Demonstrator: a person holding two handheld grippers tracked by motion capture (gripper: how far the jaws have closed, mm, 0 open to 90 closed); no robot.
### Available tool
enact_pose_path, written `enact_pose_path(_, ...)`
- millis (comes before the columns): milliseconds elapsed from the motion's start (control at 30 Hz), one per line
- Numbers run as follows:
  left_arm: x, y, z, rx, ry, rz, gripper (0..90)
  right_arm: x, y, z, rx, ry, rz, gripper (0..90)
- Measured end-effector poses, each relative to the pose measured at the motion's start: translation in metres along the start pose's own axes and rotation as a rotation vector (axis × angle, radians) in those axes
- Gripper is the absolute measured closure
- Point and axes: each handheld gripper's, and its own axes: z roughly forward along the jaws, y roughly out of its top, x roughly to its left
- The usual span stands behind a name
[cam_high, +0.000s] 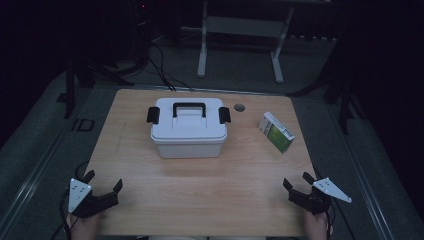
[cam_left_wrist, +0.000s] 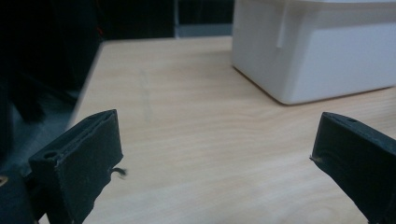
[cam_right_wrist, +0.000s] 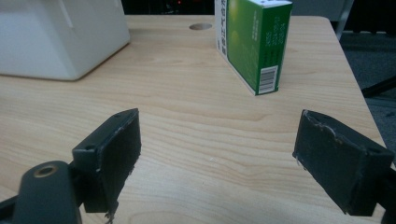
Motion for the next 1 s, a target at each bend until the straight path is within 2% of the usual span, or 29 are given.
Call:
enact_pose_path(67, 0.001, 0.000, -0.001, 0.014, -0.033, -0.046, 1.5, 0.000, 0.000, 0.001, 0.006, 0.004, 0.000, 14.4)
enact_pose_path(100, 0.001, 0.000, 0.000, 0.030, -0.037, -0.057, 1.5, 0.001, 0.000, 0.002, 0.014, 0.010, -0.009, 14.4)
enact_pose_path(200, 0.002, 0.002, -0.001, 0.028, -0.045, -0.066, 1.5, 0.004, 0.000, 0.004, 0.029, 0.015, -0.051, 14.5)
enact_pose_path(233, 0.003, 0.003, -0.001, 0.031, -0.058, -0.078, 1.5, 0.004, 0.000, 0.004, 0.029, 0.015, -0.051, 14.5)
enact_pose_path(267, 0.004, 0.003, 0.000, 0.032, -0.088, -0.101, 1.5, 0.006, 0.000, 0.005, 0.032, 0.024, -0.064, 13.9)
enact_pose_path(300, 0.004, 0.003, 0.001, 0.034, -0.096, -0.109, 1.5, 0.006, 0.000, 0.005, 0.032, 0.024, -0.064, 13.9)
enact_pose_path(333, 0.004, 0.004, 0.003, 0.048, -0.111, -0.117, 1.5, 0.007, -0.002, 0.008, 0.055, 0.045, -0.053, 13.6)
enact_pose_path(400, 0.003, 0.004, 0.004, 0.052, -0.112, -0.113, 1.5, 0.009, -0.003, 0.012, 0.086, 0.060, -0.050, 13.3)
enact_pose_path(433, 0.002, 0.005, 0.005, 0.061, -0.098, -0.109, 1.5, 0.012, -0.003, 0.013, 0.103, 0.060, -0.044, 12.1)
enact_pose_path(467, 0.000, 0.005, 0.007, 0.074, -0.102, -0.104, 1.5, 0.012, -0.003, 0.013, 0.103, 0.060, -0.044, 12.1)
enact_pose_path(500, -0.001, 0.005, 0.008, 0.079, -0.106, -0.099, 1.5, 0.015, -0.001, 0.016, 0.129, 0.044, -0.052, 11.8)
enact_pose_path(533, -0.002, 0.005, 0.008, 0.080, -0.114, -0.097, 1.5, 0.018, 0.000, 0.016, 0.131, 0.059, -0.062, 11.8)
enact_pose_path(567, -0.004, 0.005, 0.009, 0.088, -0.124, -0.087, 1.5, 0.022, 0.002, 0.017, 0.115, 0.109, -0.062, 11.9)
enact_pose_path(667, -0.007, 0.005, 0.012, 0.098, -0.147, -0.069, 1.5, 0.029, 0.005, 0.021, 0.123, 0.121, -0.077, 11.9)
enact_pose_path(733, -0.008, 0.007, 0.016, 0.097, -0.168, -0.081, 1.5, 0.036, 0.010, 0.028, 0.118, 0.139, -0.095, 13.7)
enact_pose_path(800, -0.008, 0.009, 0.018, 0.086, -0.176, -0.090, 1.5, 0.037, 0.012, 0.030, 0.115, 0.151, -0.097, 14.3)
enact_pose_path(833, -0.008, 0.010, 0.019, 0.076, -0.184, -0.101, 1.6, 0.039, 0.014, 0.033, 0.111, 0.160, -0.104, 17.1)
enact_pose_path(867, -0.008, 0.011, 0.020, 0.070, -0.182, -0.105, 3.4, 0.043, 0.019, 0.041, 0.121, 0.167, -0.151, 24.8)
enact_pose_path(967, -0.009, 0.013, 0.025, 0.063, -0.177, -0.074, 5.2, 0.047, 0.023, 0.048, 0.128, 0.160, -0.176, 26.7)
enact_pose_path(1000, -0.008, 0.015, 0.028, 0.066, -0.180, -0.070, 5.3, 0.050, 0.029, 0.055, 0.126, 0.188, -0.177, 34.0)
